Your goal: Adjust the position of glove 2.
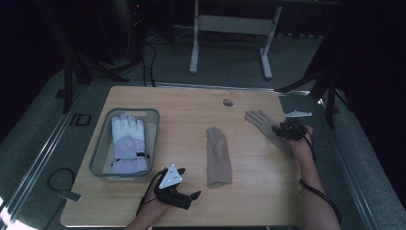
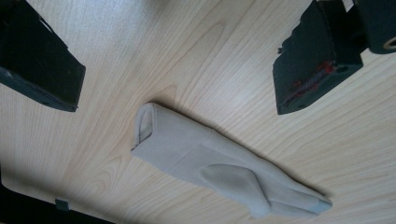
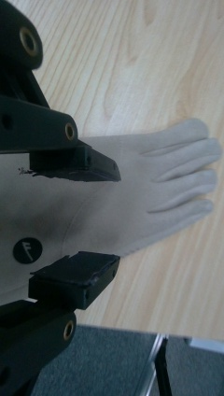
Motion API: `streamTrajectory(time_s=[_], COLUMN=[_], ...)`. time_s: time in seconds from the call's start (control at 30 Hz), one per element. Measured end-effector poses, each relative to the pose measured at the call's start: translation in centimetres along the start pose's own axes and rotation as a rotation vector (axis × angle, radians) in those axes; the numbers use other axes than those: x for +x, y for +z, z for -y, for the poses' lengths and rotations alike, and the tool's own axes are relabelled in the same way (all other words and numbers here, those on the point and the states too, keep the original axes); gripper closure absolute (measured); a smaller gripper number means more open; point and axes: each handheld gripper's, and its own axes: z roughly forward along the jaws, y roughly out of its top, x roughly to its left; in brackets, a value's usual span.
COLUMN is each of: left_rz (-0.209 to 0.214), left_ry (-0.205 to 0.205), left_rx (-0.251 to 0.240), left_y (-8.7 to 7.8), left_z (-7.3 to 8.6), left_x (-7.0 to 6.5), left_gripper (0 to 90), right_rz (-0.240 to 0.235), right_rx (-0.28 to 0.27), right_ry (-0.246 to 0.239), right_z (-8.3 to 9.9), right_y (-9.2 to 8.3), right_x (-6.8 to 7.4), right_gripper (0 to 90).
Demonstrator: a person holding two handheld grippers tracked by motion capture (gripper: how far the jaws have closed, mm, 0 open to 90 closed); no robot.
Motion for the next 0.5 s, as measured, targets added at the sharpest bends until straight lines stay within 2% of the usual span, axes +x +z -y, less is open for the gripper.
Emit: streamTrajectory(time_s=[0.13,0.2,0.3,0.37,0.5], left_rz=[0.001,0.004,0.003,0.005,0.005], left_ry=[0.0,-0.001,-0.001,-0.002,-0.003], left_rx=[0.002,0.001,0.001,0.001,0.002], left_y=[0.0,0.0,0.0,0.0,0.0], left_z=[0.0,0.0,0.0,0.0,0.0], left_x=[0.0,0.0,0.0,0.0,0.0], left_gripper=[2.5,2.5,2.5,2.5,2.5], right_rz=[-0.033,-0.031,-0.049,-0.051,-0.04], right_rx=[0.012,0.033,0.013,0.008,0.011], right_ry=[0.005,-0.003,0.033,0.039,0.059], right_z=[0.4,0.8,1.3,1.4,1.4], right_y=[1.0,1.5,1.8,1.8,1.7], right_x=[-0.1,-0.1,-0.3,-0.3,-0.1], right_gripper=[53.9,55.1,57.4,58.7,71.7])
